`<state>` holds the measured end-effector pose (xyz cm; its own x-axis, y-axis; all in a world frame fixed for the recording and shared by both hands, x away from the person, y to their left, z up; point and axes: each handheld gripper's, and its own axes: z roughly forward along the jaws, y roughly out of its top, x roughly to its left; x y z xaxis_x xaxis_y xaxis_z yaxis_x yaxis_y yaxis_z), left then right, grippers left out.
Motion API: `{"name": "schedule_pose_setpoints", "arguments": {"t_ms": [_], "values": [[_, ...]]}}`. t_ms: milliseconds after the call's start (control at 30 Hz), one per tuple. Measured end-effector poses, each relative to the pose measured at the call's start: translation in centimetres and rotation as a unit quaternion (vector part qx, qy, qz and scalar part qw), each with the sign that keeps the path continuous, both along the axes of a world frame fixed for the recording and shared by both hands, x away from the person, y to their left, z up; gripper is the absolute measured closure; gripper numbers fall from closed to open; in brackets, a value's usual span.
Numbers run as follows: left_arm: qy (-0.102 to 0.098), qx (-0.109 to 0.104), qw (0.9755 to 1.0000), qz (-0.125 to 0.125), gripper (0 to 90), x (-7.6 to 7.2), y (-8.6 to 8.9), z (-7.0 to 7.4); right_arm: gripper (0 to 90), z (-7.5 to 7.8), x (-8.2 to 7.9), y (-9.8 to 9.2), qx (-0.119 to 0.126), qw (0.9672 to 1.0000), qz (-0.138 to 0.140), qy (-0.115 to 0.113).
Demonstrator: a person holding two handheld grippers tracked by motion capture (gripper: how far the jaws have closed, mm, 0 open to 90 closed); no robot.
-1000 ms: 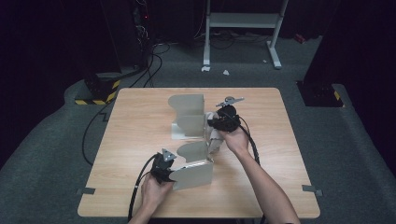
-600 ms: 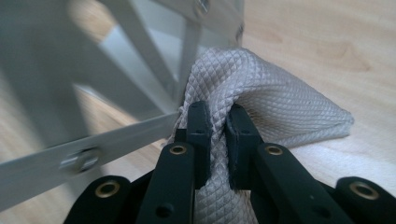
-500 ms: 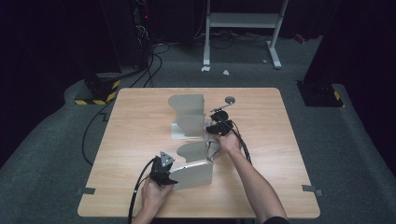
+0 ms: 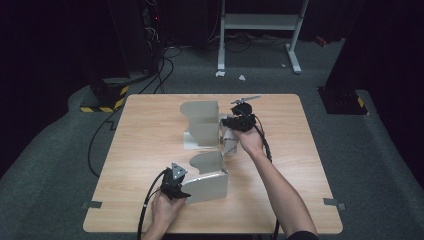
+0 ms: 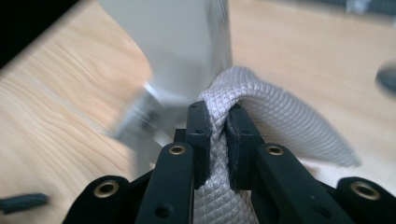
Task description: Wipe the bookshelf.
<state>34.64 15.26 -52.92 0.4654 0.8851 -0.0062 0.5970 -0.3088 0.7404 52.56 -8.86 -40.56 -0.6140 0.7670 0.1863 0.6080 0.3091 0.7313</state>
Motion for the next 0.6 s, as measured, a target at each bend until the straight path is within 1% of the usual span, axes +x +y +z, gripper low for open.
{"name": "schedule_pose_setpoints", "arguments": {"t_ms": [33, 67, 100, 133, 167, 233, 267, 300, 333, 367, 400, 433, 467, 500, 533, 567, 600], "values": [[0.000, 0.000, 1.0000, 0.000, 23.8, 0.0, 0.0, 0.0, 82.2, 0.0, 0.0, 0.0, 0.000, 1.0000, 0.000, 0.000], [0.000, 0.000, 1.0000, 0.000, 23.9, 0.0, 0.0, 0.0, 82.3, 1.7, -0.3, -0.2, 0.002, 0.9998, 0.009, -0.017], [0.000, 0.000, 1.0000, 0.000, 23.8, 0.0, 0.0, 0.0, 82.3, 2.1, -0.4, -0.2, 0.008, 0.9996, 0.010, -0.024], [0.000, 0.000, 1.0000, 0.000, 23.8, 0.0, 0.0, 0.0, 82.3, 2.1, -0.4, -0.2, 0.008, 0.9996, 0.010, -0.024], [0.000, 0.000, 1.0000, 0.000, 23.8, 0.0, 0.0, 0.0, 82.3, 3.1, -0.4, -0.2, 0.005, 0.9993, 0.011, -0.034], [0.000, 0.000, 1.0000, 0.001, 23.9, 0.0, 0.0, 0.0, 82.3, 3.3, -0.3, -0.1, 0.003, 0.9992, 0.009, -0.038], [0.000, 0.000, 1.0000, 0.001, 23.8, 0.0, 0.0, 0.0, 82.3, 2.9, 0.0, 0.1, 0.005, 0.9994, 0.007, -0.033], [0.000, 0.000, 1.0000, 0.001, 23.9, 0.0, 0.0, 0.0, 82.3, 2.9, 0.0, 0.1, 0.005, 0.9994, 0.007, -0.033], [0.000, 0.000, 1.0000, 0.000, 23.9, 0.0, 0.0, 0.0, 82.3, 2.6, 0.1, 0.2, 0.003, 0.9996, 0.006, -0.028], [0.000, 0.000, 1.0000, 0.000, 23.8, 0.0, 0.0, 0.0, 82.3, 1.2, 0.6, 0.6, -0.005, 0.9999, 0.005, -0.010], [-0.001, -0.001, 1.0000, 0.000, 23.8, 0.0, 0.0, 0.0, 82.3, 1.2, 0.6, 0.6, -0.005, 0.9999, 0.005, -0.010], [-0.001, 0.000, 1.0000, 0.000, 23.8, -0.1, 0.0, 0.0, 82.3, -0.1, 1.0, 0.9, -0.008, 0.9999, 0.004, 0.005], [-0.001, 0.000, 1.0000, 0.000, 23.8, -0.1, 0.0, 0.0, 82.3, -0.1, 1.0, 0.9, -0.008, 0.9999, 0.004, 0.005], [-0.001, 0.000, 1.0000, 0.000, 23.9, -0.1, 0.0, 0.0, 82.4, -1.8, 1.3, 1.2, -0.017, 0.9996, -0.004, 0.023], [-0.001, 0.000, 1.0000, 0.000, 23.9, -0.1, 0.0, 0.0, 82.3, -2.2, 1.5, 1.1, -0.011, 0.9995, -0.008, 0.030], [-0.002, 0.000, 1.0000, -0.001, 23.9, -0.1, 0.0, 0.0, 82.3, -2.2, 1.5, 1.1, -0.011, 0.9995, -0.008, 0.030], [-0.002, 0.000, 1.0000, -0.001, 23.9, -0.1, 0.0, 0.0, 82.3, -2.8, 1.8, 0.9, -0.004, 0.9989, -0.012, 0.044]]}}
